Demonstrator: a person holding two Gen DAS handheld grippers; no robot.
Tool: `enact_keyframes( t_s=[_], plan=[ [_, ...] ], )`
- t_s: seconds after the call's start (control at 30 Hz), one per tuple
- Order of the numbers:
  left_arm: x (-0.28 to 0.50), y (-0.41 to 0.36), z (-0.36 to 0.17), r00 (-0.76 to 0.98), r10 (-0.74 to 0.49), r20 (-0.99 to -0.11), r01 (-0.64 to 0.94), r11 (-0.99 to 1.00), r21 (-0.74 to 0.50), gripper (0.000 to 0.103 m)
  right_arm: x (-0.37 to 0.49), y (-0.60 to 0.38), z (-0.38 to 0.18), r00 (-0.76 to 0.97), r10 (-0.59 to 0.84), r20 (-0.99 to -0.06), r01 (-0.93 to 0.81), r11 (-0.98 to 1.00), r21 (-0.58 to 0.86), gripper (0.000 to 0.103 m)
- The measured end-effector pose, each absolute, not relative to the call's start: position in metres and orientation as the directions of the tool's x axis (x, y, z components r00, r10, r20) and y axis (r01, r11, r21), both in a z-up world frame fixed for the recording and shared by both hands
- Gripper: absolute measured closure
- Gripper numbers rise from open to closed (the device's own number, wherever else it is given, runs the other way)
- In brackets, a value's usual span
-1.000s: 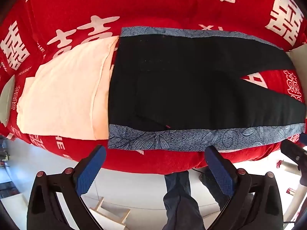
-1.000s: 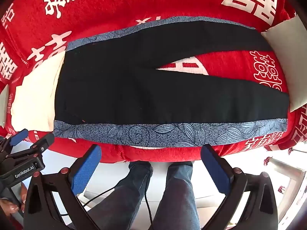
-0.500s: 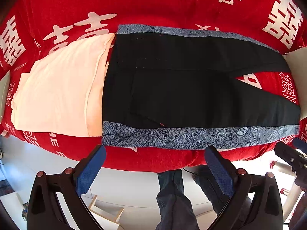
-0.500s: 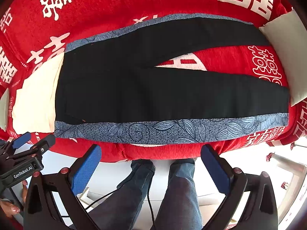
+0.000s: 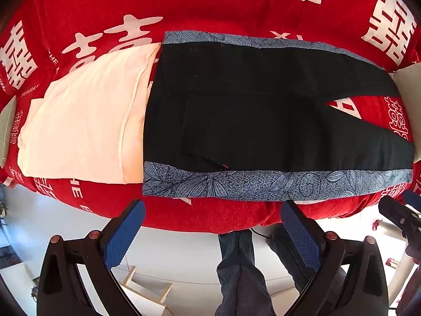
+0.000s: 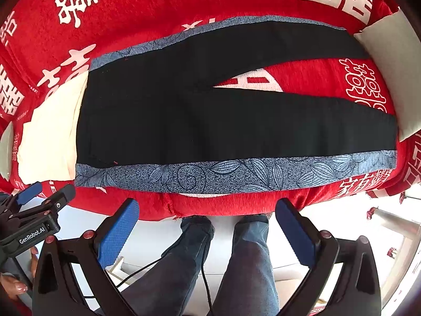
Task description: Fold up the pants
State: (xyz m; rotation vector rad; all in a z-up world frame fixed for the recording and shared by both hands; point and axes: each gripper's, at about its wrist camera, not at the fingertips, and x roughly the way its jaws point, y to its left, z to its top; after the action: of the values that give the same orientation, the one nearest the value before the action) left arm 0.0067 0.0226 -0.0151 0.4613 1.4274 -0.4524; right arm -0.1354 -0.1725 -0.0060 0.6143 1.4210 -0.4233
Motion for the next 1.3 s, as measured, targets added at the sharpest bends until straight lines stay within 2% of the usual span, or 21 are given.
enact_keyframes(
  t_s=[1.3],
  plan=[
    [0.002,0.032,-0.038,0.073,0.004,-0.997,0.542,0.839,0.043,0.000,-0.150,-0.170,-0.028,0.097,0.111,-0.989,0.637,0.757,0.147,0.000]
  ],
)
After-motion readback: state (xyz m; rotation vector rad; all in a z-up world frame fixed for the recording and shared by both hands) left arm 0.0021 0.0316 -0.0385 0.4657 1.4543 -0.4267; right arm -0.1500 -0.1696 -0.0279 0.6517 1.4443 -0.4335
